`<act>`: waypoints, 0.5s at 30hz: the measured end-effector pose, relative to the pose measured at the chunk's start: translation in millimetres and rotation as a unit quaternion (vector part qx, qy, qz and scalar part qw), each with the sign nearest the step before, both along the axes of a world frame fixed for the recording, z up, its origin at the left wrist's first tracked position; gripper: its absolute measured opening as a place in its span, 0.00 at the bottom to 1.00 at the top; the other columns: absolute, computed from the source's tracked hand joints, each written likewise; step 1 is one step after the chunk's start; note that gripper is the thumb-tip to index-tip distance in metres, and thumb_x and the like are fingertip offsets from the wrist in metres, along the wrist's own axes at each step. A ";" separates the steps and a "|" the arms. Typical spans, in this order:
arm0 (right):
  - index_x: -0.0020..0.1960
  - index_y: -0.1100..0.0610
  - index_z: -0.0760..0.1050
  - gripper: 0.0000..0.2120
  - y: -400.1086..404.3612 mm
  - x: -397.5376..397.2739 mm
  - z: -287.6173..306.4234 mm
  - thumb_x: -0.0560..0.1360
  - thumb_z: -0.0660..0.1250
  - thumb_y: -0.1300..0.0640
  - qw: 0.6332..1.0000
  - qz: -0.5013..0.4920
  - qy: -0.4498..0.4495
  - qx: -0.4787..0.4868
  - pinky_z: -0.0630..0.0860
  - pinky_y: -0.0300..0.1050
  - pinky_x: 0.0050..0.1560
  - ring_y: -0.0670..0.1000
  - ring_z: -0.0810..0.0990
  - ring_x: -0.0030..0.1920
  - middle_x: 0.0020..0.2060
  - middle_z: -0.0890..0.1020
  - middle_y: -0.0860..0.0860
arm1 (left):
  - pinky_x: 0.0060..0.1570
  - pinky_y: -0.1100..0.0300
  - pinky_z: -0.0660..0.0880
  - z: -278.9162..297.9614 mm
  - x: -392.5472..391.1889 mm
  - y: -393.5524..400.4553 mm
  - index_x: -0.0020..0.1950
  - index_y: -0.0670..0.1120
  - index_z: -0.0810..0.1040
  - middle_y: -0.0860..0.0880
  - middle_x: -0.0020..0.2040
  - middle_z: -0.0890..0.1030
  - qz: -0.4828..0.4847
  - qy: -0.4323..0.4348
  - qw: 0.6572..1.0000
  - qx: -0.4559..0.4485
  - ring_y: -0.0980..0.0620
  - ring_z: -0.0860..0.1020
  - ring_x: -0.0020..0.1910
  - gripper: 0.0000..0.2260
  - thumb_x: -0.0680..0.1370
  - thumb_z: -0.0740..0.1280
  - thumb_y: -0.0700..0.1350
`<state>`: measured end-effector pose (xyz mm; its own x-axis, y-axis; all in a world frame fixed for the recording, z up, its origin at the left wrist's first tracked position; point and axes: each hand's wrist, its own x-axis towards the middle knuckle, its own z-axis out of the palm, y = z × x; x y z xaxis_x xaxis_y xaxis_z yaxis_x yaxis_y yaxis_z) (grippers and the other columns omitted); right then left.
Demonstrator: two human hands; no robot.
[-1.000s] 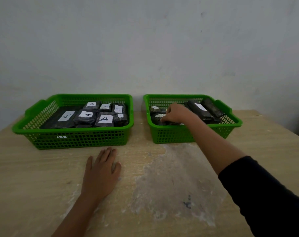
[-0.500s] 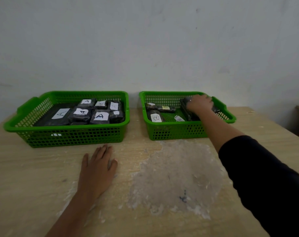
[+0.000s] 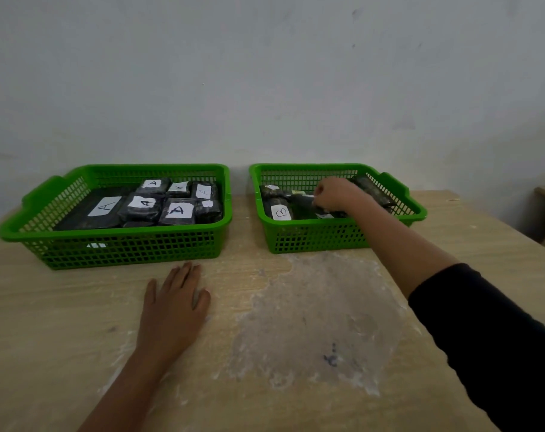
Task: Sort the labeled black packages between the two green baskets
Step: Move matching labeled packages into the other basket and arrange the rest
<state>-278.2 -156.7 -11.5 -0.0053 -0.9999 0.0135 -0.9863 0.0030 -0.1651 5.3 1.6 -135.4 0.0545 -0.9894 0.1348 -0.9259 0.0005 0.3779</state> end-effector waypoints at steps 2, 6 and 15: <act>0.59 0.62 0.77 0.16 -1.5 8.7 -11.5 0.75 0.64 0.56 0.999 -0.008 0.007 0.031 0.78 0.48 0.54 0.57 0.80 0.54 0.55 0.82 0.59 | 0.76 0.49 0.43 0.2 0.2 -0.2 0.77 0.53 0.53 0.54 0.79 0.52 -0.001 0.002 1.000 0.001 0.55 0.49 0.78 0.24 0.81 0.52 0.52; 0.67 0.60 0.72 0.20 -5.4 15.4 -17.7 0.77 0.63 0.55 0.991 0.005 0.012 0.131 0.72 0.52 0.65 0.58 0.73 0.65 0.68 0.73 0.58 | 0.76 0.49 0.43 -0.8 0.6 0.5 0.77 0.53 0.52 0.54 0.79 0.51 -0.003 -0.003 1.000 0.002 0.56 0.49 0.78 0.24 0.81 0.51 0.52; 0.46 0.65 0.75 0.10 -21.5 -58.3 3.3 0.76 0.57 0.61 0.990 -0.115 -0.022 -0.074 0.72 0.45 0.42 0.58 0.76 0.44 0.45 0.80 0.61 | 0.76 0.49 0.44 -0.7 0.9 -2.0 0.77 0.53 0.53 0.54 0.79 0.52 0.003 -0.006 1.000 0.004 0.55 0.50 0.78 0.24 0.81 0.52 0.52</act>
